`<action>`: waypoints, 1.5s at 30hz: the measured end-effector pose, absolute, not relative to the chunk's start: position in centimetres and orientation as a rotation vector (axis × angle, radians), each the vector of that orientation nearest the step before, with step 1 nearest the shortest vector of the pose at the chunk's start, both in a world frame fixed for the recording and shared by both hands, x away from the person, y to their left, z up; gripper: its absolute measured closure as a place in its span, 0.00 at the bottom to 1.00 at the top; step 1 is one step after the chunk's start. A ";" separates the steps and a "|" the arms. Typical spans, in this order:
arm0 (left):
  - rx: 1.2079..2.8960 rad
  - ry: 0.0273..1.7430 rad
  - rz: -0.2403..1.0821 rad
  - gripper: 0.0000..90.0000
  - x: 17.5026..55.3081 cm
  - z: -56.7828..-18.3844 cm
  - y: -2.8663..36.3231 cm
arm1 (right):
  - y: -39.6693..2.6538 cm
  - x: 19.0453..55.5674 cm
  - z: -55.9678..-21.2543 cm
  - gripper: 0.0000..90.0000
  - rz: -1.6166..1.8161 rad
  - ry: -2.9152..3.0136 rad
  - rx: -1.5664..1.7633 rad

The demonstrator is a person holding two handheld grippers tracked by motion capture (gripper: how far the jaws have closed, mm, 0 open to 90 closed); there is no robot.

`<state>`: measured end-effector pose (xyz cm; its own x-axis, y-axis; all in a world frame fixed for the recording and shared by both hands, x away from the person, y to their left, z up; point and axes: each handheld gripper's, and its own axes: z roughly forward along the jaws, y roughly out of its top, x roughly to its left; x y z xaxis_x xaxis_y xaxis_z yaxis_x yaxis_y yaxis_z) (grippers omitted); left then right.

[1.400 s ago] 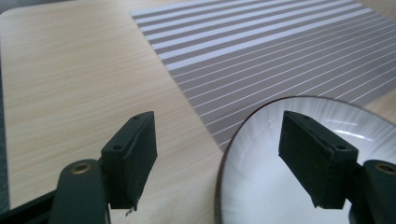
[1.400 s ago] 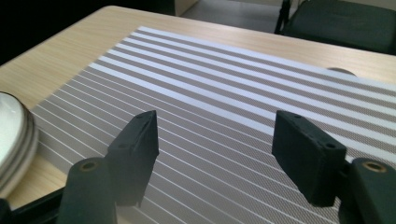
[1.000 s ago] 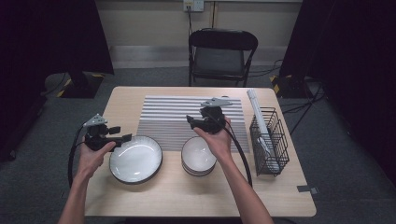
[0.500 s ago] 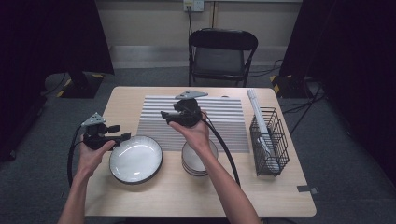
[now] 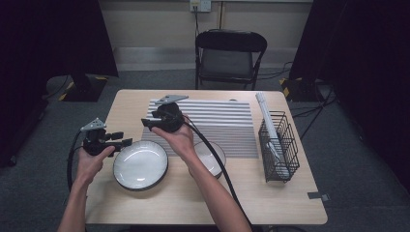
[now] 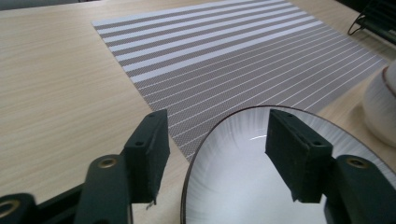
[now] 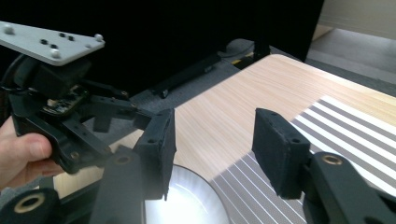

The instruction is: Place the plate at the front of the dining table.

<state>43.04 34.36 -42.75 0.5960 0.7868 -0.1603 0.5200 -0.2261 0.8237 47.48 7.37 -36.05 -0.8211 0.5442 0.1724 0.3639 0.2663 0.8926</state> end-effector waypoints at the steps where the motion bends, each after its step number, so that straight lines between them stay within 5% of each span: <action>1: 1.898 1.048 0.362 0.43 43.0 -42.8 34.4 | 7.4 47.5 -36.0 0.56 1.591 2.360 0.856; 8: 1.906 1.068 0.335 0.53 43.2 -43.5 34.7 | 9.8 47.7 -37.9 0.65 1.569 2.454 0.859; 16: 1.885 1.079 0.313 0.51 43.0 -44.0 35.3 | 10.7 48.2 -40.4 0.64 1.520 2.516 0.943; 45: 1.930 1.107 0.302 0.72 43.4 -45.9 35.6 | 9.4 49.1 -45.4 0.83 1.354 2.514 1.165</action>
<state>43.43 35.61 -45.85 0.5761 0.7933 -0.1970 0.5832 -0.2300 0.7791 49.07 9.41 -45.39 -0.7131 0.6409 0.2841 0.5899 0.3297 0.7371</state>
